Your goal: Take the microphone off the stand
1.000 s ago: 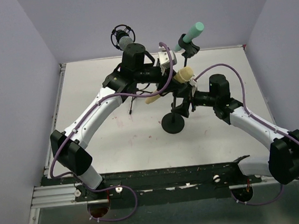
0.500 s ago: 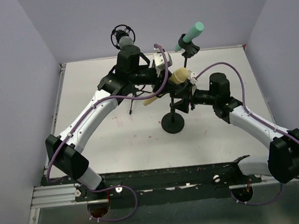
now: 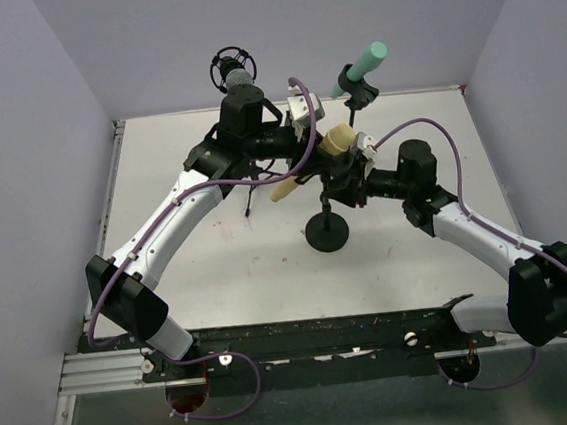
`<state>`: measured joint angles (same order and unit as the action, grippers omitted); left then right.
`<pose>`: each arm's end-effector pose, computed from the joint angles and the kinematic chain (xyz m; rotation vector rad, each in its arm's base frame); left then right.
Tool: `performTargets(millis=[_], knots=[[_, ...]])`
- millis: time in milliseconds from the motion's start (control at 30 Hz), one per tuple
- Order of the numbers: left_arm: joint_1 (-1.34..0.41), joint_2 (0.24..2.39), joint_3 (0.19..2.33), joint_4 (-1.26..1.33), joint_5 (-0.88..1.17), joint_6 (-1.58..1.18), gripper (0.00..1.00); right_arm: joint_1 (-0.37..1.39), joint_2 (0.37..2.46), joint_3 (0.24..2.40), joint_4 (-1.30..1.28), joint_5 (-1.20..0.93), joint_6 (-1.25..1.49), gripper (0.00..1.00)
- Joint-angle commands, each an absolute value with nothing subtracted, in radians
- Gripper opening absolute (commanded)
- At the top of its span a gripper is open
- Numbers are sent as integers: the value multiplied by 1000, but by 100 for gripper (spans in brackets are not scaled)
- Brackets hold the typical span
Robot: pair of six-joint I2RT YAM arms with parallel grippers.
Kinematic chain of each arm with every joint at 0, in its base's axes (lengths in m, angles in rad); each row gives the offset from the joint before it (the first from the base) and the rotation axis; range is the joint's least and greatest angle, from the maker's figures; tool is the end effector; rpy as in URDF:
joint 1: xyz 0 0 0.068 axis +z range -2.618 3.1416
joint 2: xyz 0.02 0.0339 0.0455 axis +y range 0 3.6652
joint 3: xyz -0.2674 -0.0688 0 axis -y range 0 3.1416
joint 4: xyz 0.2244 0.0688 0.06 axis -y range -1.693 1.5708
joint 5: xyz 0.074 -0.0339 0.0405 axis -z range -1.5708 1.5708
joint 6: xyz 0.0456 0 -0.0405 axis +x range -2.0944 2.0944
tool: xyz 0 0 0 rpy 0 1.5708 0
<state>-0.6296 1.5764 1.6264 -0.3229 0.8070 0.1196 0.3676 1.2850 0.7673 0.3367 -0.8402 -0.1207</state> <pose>0.2589 -0.2293 0.4236 1.2041 1.4655 -1.0907 0.2416 0.1295 0.2923 -1.0047 1.4666 0.9095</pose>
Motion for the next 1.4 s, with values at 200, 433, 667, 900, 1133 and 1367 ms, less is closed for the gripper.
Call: performTargets(millis=[200, 433, 667, 900, 1133, 1367], knots=[[-655, 1617, 1677, -314, 703, 77, 78, 382, 1292, 756, 411, -796, -74, 4], [-664, 1637, 1703, -321, 718, 106, 63, 383, 1292, 749, 413, -784, -81, 1], [-666, 1608, 1730, -336, 753, 124, 19, 382, 1292, 733, 399, -772, -84, 1], [-655, 1533, 1815, -324, 724, 121, 0, 383, 1304, 738, 381, -762, -83, 1], [-647, 1462, 1924, -322, 683, 182, 0, 385, 1344, 764, 341, -767, -94, 1], [-615, 1402, 2002, -350, 657, 242, 0, 385, 1382, 830, 281, -769, -110, 1]])
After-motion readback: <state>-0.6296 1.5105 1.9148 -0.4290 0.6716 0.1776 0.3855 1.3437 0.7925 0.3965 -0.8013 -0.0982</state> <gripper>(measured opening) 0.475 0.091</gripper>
